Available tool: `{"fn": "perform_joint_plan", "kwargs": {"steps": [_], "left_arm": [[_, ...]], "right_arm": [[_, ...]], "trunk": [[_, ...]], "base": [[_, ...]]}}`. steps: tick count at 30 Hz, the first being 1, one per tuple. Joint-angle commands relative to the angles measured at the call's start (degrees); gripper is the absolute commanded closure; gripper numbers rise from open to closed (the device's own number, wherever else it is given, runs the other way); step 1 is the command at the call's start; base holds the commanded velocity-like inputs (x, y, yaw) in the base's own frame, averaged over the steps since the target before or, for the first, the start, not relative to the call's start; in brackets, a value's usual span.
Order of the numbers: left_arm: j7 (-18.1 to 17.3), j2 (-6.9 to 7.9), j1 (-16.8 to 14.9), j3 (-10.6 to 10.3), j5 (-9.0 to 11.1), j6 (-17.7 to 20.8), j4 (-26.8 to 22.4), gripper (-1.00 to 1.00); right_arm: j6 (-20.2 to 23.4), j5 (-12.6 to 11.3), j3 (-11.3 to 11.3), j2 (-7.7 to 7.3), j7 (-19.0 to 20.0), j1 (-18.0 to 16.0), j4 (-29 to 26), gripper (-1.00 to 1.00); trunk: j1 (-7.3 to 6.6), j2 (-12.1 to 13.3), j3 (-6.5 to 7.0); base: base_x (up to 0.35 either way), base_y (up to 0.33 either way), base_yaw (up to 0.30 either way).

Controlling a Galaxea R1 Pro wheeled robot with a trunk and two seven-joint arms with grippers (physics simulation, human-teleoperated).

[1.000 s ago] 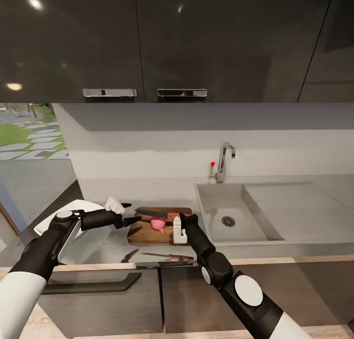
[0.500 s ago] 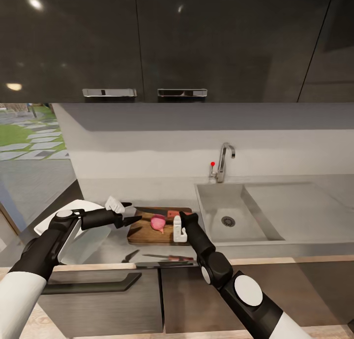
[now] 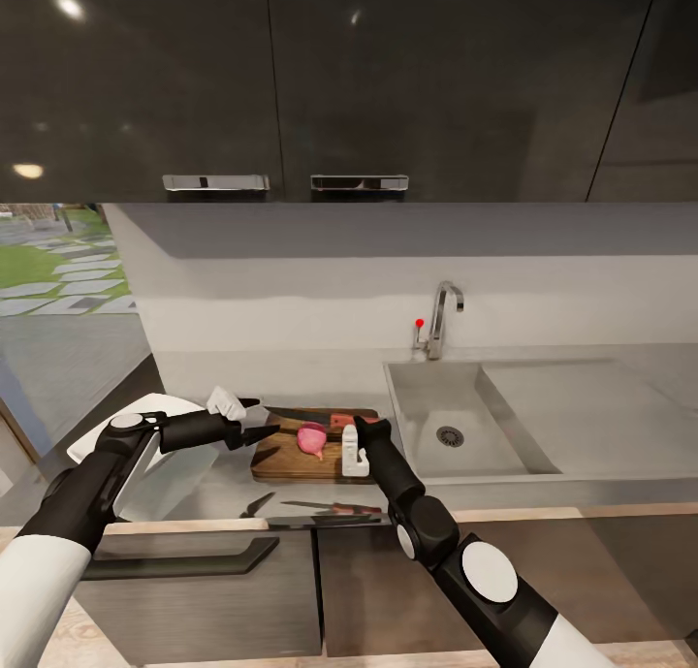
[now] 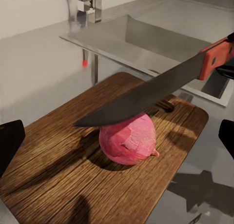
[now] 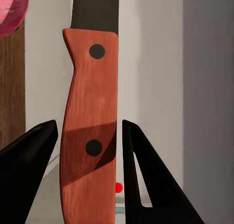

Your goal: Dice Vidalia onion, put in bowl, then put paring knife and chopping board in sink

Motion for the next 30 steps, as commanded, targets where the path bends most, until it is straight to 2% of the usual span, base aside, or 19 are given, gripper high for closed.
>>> {"fn": "perform_joint_plan", "kwargs": {"steps": [1,7,15,30], "left_arm": [[0.0,0.06,0.0,-0.1,0.5,0.6,0.0,-1.00],[0.0,0.06,0.0,-0.2,0.5,0.6,0.0,-1.00],[0.0,0.06,0.0,-0.2,0.5,0.6,0.0,-1.00],[0.0,0.06,0.0,-0.1,0.5,0.6,0.0,-1.00]], "right_arm": [[0.5,0.6,0.2,-0.06,0.1,-0.1,0.0,1.00],[0.5,0.8,0.2,-0.06,-0.2,-0.1,0.5,1.00],[0.5,1.6,0.2,-0.06,-3.1,-0.1,1.8,1.00],[0.4,1.7,-0.1,-0.06,-3.5,-0.1,2.3,1.00]], "trunk": [[0.01,-0.1,-0.08],[0.01,-0.1,-0.08],[0.01,-0.1,-0.08],[0.01,-0.1,-0.08]], "base": [[0.000,0.000,0.000],[0.000,0.000,0.000],[0.000,0.000,0.000],[0.000,0.000,0.000]]}}
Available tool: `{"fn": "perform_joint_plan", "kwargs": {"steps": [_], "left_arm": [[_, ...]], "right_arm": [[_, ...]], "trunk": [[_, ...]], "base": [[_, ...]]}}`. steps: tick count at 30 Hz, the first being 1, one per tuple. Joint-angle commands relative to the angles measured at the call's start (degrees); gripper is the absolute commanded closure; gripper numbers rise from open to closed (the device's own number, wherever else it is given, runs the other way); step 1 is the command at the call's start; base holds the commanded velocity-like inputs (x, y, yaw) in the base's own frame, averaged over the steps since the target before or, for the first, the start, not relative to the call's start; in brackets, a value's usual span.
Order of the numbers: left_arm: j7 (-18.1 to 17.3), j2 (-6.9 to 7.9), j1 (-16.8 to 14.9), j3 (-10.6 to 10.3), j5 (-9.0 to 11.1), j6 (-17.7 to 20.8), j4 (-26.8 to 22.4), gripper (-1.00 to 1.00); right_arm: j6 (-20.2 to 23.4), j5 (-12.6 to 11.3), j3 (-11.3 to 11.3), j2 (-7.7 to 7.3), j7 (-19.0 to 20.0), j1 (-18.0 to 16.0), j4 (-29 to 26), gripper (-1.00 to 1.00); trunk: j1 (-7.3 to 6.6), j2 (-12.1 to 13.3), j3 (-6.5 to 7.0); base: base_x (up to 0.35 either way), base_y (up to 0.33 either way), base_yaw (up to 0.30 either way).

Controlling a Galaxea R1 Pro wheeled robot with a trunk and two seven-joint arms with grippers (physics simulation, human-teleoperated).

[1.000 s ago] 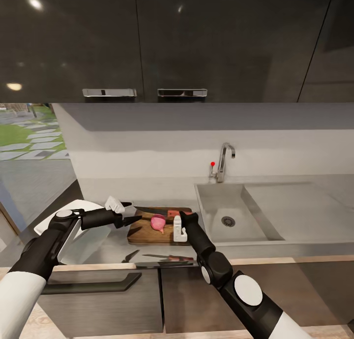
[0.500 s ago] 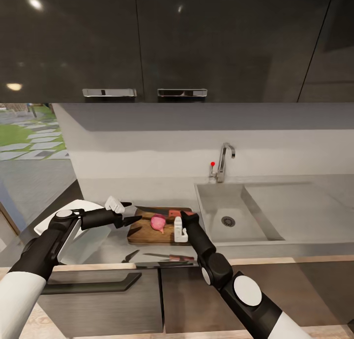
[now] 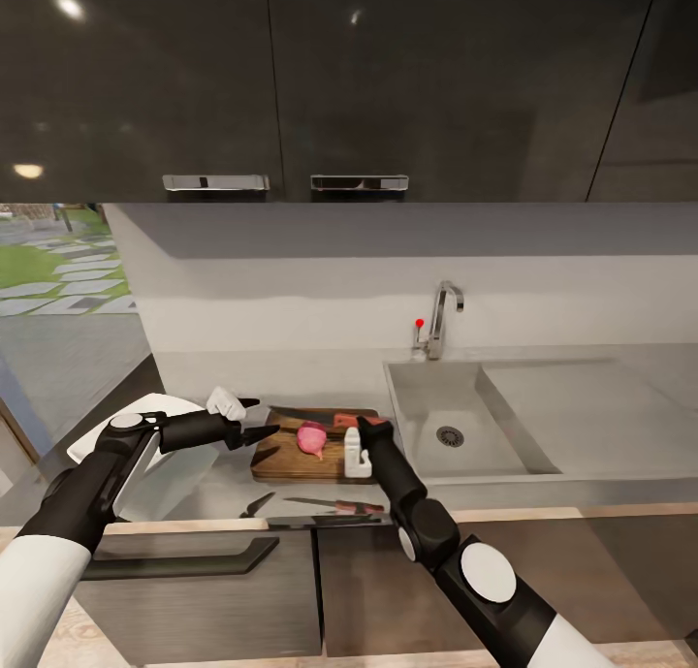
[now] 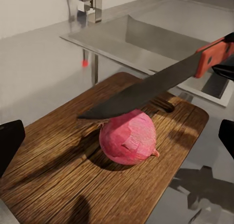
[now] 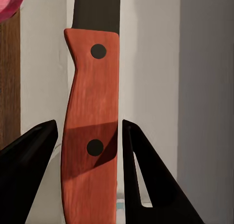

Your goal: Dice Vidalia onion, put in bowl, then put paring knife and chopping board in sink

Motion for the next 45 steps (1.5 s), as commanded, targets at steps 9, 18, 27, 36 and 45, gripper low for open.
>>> {"fn": "perform_joint_plan", "kwargs": {"steps": [9,18,27,36,45], "left_arm": [[0.0,0.06,0.0,-0.2,0.5,0.6,0.0,-1.00],[0.0,0.06,0.0,-0.2,0.5,0.6,0.0,-1.00],[0.0,0.06,-0.1,-0.2,0.5,0.6,0.0,-1.00],[0.0,0.06,-0.1,-0.2,0.5,0.6,0.0,-1.00],[0.0,0.14,0.0,-0.1,0.5,0.6,0.0,-1.00]], "right_arm": [[0.4,3.4,-2.5,-0.06,0.0,-0.1,0.0,1.00],[0.4,8.2,-3.0,-0.06,0.1,-0.1,0.0,1.00],[0.1,8.6,-4.4,-0.06,0.2,-0.1,0.0,1.00],[0.0,8.6,-4.5,-0.06,0.3,-0.1,0.0,1.00],[-0.1,8.6,-4.5,-0.06,0.8,-0.1,0.0,1.00]], "trunk": [[0.01,-0.1,-0.07],[0.01,-0.1,-0.07],[0.01,-0.1,-0.07],[0.23,-0.5,-0.25],[0.23,-0.5,-0.25]], "base": [[0.000,0.000,0.000],[0.000,0.000,0.000],[0.000,0.000,0.000],[0.000,0.000,0.000],[0.000,0.000,0.000]]}}
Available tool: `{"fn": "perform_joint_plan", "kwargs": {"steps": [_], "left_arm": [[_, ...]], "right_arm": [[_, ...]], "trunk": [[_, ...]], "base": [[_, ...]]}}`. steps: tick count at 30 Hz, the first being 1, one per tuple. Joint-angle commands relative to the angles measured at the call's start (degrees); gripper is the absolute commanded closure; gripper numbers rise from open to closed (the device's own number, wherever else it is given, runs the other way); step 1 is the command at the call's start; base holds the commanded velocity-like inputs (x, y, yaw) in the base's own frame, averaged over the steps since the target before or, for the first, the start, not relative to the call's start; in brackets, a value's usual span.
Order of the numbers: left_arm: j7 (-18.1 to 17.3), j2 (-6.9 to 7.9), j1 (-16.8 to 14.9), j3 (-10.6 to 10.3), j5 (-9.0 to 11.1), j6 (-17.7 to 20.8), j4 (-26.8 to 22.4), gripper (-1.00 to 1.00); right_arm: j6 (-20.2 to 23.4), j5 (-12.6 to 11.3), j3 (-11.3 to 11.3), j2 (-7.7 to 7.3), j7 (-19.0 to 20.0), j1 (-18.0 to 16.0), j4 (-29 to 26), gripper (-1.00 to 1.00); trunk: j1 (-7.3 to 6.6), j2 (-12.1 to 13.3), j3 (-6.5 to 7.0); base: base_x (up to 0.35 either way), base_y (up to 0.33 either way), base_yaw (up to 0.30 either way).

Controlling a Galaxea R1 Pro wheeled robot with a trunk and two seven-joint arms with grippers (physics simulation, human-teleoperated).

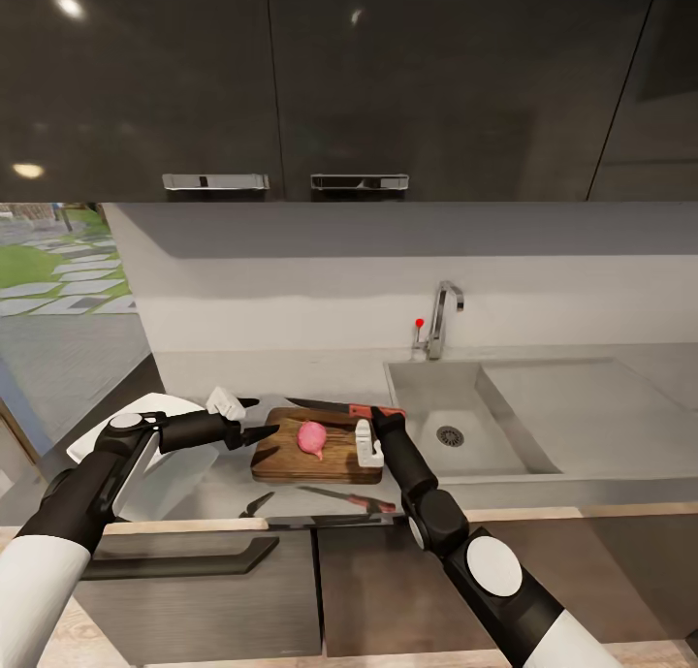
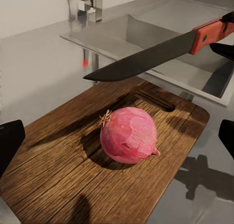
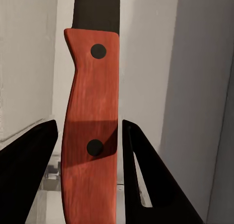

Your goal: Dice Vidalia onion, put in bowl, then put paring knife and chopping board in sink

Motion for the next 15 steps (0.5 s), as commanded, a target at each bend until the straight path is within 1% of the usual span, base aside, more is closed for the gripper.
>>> {"fn": "perform_joint_plan", "kwargs": {"steps": [1,4,7,12,15], "left_arm": [[0.0,0.07,0.0,-0.1,0.5,0.6,0.0,-1.00],[0.0,0.07,0.0,-0.1,0.5,0.6,0.0,-1.00],[0.0,0.07,-0.1,-0.1,0.5,0.6,0.0,-1.00],[0.0,0.07,0.0,-0.1,0.5,0.6,0.0,-1.00],[0.0,0.07,0.0,-0.1,0.5,0.6,0.0,-1.00]], "right_arm": [[0.5,0.5,0.2,-0.06,0.3,-0.1,0.0,1.00],[0.5,0.5,0.2,-0.08,1.7,-0.1,0.0,1.00],[0.5,0.5,0.2,-0.07,1.9,-0.1,0.0,1.00],[0.5,0.5,0.2,-0.07,2.0,-0.1,0.0,1.00],[0.5,0.5,0.2,-0.09,2.0,-0.1,0.0,1.00]], "trunk": [[0.01,-0.1,-0.07],[0.01,-0.1,-0.07],[0.01,-0.1,-0.07],[1.10,-2.1,-0.97],[1.10,-2.1,-0.97]], "base": [[0.000,0.000,0.000],[0.000,0.000,0.000],[0.000,0.000,0.000],[0.000,0.000,0.000],[0.000,0.000,0.000]]}}
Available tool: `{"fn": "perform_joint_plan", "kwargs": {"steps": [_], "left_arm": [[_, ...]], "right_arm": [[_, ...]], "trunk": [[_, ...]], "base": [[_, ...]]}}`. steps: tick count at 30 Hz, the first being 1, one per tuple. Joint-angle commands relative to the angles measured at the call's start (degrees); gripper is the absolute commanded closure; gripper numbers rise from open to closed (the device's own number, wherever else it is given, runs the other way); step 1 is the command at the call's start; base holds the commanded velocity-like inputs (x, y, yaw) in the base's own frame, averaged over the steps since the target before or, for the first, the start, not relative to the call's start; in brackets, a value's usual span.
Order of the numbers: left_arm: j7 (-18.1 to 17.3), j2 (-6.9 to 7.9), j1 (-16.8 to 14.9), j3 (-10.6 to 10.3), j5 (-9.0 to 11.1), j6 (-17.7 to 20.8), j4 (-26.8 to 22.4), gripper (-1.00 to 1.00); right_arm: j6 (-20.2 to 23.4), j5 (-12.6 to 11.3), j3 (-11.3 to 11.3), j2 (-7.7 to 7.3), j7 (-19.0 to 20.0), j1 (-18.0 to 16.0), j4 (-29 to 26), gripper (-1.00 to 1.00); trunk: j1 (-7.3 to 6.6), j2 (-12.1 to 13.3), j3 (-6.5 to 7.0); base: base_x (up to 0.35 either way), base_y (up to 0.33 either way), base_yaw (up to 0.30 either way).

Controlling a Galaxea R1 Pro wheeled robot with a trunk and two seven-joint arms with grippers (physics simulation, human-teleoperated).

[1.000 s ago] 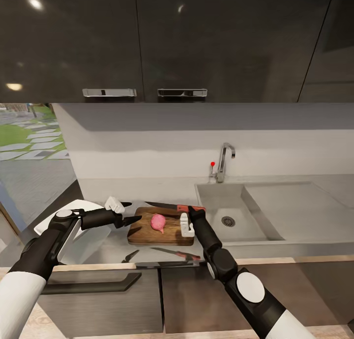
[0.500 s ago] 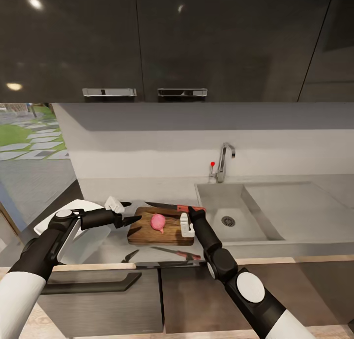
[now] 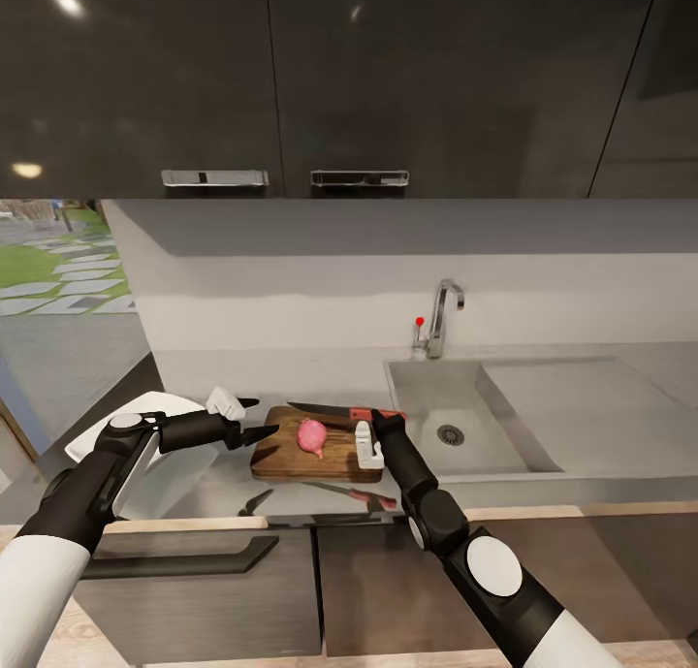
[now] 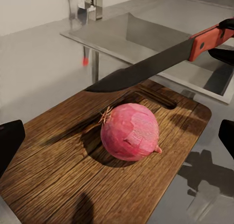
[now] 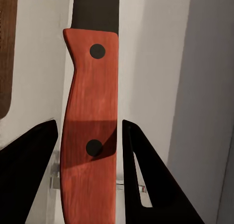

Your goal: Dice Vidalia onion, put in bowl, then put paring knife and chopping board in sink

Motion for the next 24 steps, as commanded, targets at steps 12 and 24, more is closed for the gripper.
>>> {"fn": "perform_joint_plan", "kwargs": {"steps": [12,24], "left_arm": [[0.0,0.06,-0.1,-0.1,0.5,0.6,0.0,-1.00],[0.0,0.06,-0.1,-0.1,0.5,0.6,0.0,-1.00]], "right_arm": [[0.5,0.6,0.3,-0.10,0.2,-0.1,-0.1,1.00],[0.5,0.6,0.2,-0.11,1.7,-0.1,-0.1,1.00]], "trunk": [[0.23,-0.5,-0.25],[1.76,-3.3,-1.51]], "base": [[0.000,0.000,0.000],[0.000,0.000,0.000]]}}
